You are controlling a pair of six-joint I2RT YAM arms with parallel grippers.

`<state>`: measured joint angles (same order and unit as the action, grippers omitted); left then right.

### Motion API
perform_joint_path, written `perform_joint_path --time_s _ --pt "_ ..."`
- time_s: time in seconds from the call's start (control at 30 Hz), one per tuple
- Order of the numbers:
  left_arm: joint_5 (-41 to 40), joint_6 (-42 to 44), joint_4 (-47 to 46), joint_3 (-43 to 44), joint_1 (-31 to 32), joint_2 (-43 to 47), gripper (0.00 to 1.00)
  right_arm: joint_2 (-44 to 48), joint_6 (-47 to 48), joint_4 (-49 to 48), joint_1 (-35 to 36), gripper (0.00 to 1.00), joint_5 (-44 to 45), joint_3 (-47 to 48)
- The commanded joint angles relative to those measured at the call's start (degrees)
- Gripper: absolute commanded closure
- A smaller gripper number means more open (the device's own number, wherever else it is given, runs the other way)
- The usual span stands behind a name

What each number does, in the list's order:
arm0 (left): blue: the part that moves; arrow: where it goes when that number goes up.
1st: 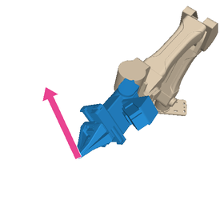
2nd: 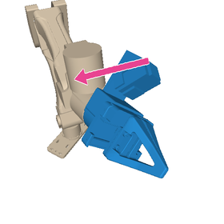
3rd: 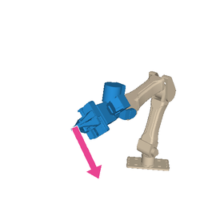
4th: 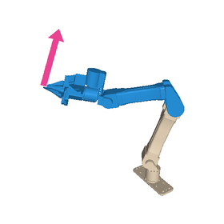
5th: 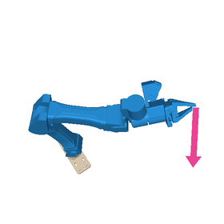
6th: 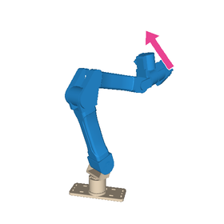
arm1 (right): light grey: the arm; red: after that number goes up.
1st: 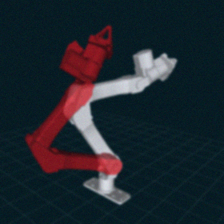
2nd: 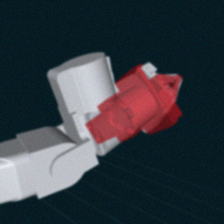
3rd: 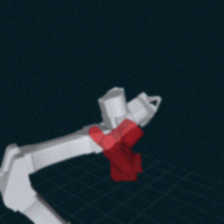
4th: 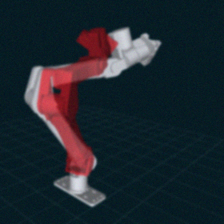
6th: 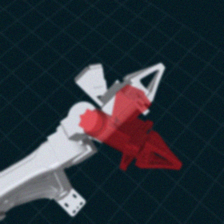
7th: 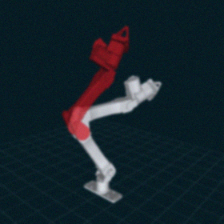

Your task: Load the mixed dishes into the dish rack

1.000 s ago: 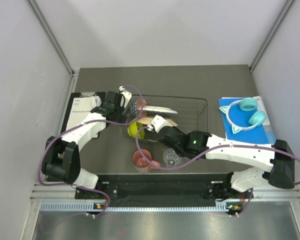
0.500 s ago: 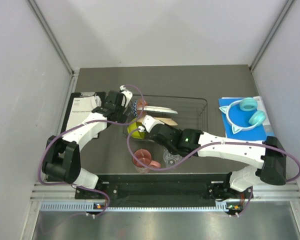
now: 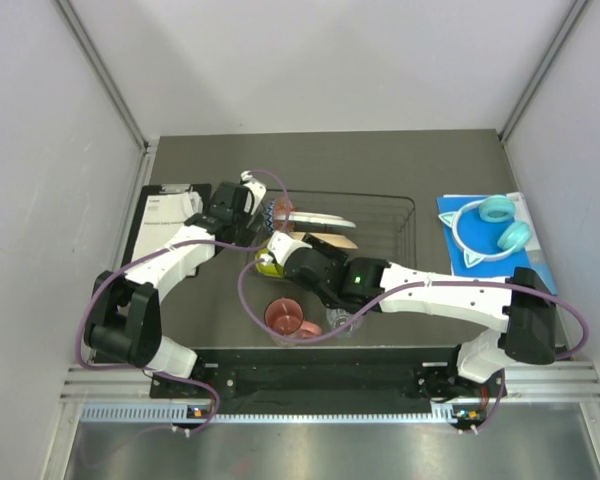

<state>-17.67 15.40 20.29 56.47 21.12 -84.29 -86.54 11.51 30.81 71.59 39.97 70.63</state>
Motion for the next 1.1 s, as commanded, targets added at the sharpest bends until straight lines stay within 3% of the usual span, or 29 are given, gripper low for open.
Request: perform_joint_path --time_s 0.0,0.17,0.57,0.8,1.07 --pt "3.96 -0.11 -0.87 1.8 1.99 0.0 0.1 0.23 -0.96 -1.54 0.83 0.41 1.25 2.14" --pt "3.35 0.16 1.67 3.82 1.9 1.76 0.09 1.9 -1.66 -1.01 0.92 0.23 4.24 2.32" --pt "-0.35 1.13 8.44 7.17 -0.64 11.06 0.02 3.66 -7.63 12.06 4.43 0.06 9.52 11.45" --pt "2.55 -2.21 13.37 2.69 -1.88 16.61 0.02 4.8 -16.95 19.38 9.43 0.09 -1.0 16.56" --pt "7.65 -8.54 19.69 -0.39 -2.75 23.1 0.03 5.16 -12.92 13.14 12.25 0.22 -18.16 13.57"
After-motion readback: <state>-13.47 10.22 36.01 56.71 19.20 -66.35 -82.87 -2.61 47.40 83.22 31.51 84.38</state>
